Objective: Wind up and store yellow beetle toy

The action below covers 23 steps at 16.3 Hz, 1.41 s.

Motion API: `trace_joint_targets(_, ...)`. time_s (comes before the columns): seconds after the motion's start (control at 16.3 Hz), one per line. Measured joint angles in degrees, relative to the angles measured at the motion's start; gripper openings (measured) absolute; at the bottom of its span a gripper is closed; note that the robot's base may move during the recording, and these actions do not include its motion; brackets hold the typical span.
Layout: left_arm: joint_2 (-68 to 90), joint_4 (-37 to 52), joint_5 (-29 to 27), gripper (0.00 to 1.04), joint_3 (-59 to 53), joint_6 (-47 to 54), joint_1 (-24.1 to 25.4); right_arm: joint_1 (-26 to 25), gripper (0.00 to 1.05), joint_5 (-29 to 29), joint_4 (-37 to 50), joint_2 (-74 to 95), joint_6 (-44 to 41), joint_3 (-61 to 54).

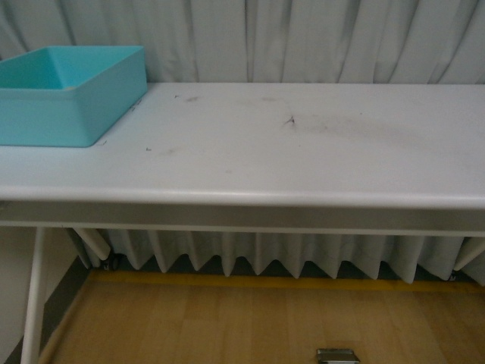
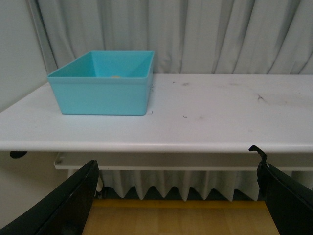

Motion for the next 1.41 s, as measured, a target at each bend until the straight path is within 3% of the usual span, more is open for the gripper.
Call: trace_joint_targets(1.41,0.00,-0.22,0.04,0.98,0.00,0.00,0.00,0.00,0.98,0.00,-0.09,-0.02,0.02,0.00)
